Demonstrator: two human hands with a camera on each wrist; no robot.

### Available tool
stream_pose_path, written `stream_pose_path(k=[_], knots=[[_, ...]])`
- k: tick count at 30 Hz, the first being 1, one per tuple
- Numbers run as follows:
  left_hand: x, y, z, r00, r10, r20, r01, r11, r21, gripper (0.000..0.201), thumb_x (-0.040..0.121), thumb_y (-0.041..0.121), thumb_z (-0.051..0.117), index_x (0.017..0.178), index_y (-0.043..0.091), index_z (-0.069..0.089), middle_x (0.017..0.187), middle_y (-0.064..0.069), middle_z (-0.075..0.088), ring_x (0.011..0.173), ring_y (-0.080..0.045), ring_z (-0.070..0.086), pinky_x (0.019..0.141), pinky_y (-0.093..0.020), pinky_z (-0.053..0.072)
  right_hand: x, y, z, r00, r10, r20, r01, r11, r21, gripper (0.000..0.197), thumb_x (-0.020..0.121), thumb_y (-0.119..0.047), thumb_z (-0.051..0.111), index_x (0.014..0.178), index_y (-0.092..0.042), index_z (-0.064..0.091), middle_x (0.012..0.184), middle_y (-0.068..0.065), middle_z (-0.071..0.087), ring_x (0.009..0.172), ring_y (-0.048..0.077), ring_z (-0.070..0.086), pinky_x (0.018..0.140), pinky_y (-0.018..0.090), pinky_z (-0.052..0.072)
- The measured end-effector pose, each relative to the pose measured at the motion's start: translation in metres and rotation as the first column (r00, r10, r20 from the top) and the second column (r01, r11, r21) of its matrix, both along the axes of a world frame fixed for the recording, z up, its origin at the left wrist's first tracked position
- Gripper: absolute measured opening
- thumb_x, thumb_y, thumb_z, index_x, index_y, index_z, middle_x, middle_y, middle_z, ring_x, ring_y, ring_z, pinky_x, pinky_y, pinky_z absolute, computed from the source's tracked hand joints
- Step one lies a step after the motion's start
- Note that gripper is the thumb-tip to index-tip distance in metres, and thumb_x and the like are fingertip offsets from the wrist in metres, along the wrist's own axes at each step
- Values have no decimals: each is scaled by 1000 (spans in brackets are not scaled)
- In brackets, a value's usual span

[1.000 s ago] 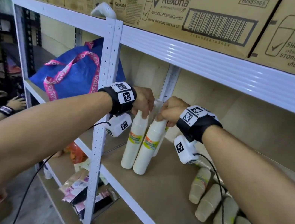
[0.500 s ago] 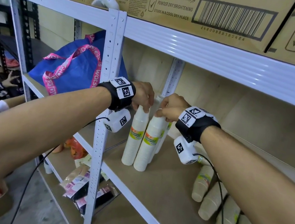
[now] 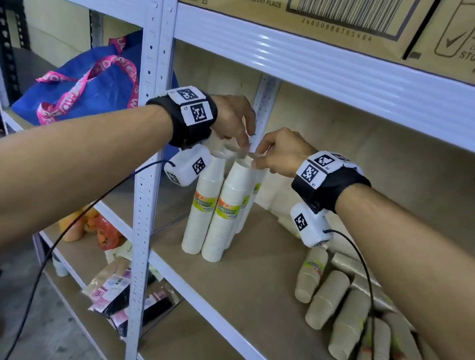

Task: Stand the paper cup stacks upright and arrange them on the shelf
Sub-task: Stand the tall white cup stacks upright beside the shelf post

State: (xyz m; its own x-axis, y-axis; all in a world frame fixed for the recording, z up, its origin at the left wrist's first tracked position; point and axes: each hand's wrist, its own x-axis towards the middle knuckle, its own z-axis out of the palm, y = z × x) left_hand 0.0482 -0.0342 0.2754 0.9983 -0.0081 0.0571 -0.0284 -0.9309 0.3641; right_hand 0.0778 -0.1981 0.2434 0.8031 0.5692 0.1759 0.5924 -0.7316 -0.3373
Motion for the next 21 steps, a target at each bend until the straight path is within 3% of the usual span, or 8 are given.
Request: stream_pose_path(k=[3,6,12,17,21], knots=[[7,-16,6,998,-48,27,49,999,-20,30,80,26,78,106,20,65,76,5,58,65,-13,58,59,-24,50,4,-19,-3,999,-38,30,38,999,-6,28,76,-28,78,98,-14,70,74,-8,57,75,18,60,65,25,46],[17,-32,7,995,-95,25,96,994,-44,36,78,30,80,109,19,66,77,-1,62,69,-18,60,68,-31,56,8,-43,-13,997,-69,16,69,998,0,29,74,-29,79,97,-15,70,86,1,65,78,20,65,75,31,54],[34,-73,-12,981,-194,22,195,977,-88,29,78,31,79,103,25,66,86,-2,66,66,-12,61,58,-23,52,12,-101,-33,982,-186,-20,186,983,-1,25,73,-31,79,94,-21,68,87,-1,66,80,17,63,70,26,49],[52,-111,-47,956,-290,-40,281,948,-149,27,80,24,77,105,21,66,79,-3,62,64,-14,58,64,-26,53,8,-146,-52,953,-293,-83,294,956,7,26,72,-31,81,94,-23,68,87,-1,69,81,16,62,75,26,49],[62,-134,-86,937,-336,-94,310,925,-222,36,78,26,80,110,20,64,89,-2,62,71,-15,60,65,-26,53,4,-179,-73,918,-371,-140,377,926,16,30,73,-28,81,100,-22,69,87,-2,69,83,16,63,74,26,47]])
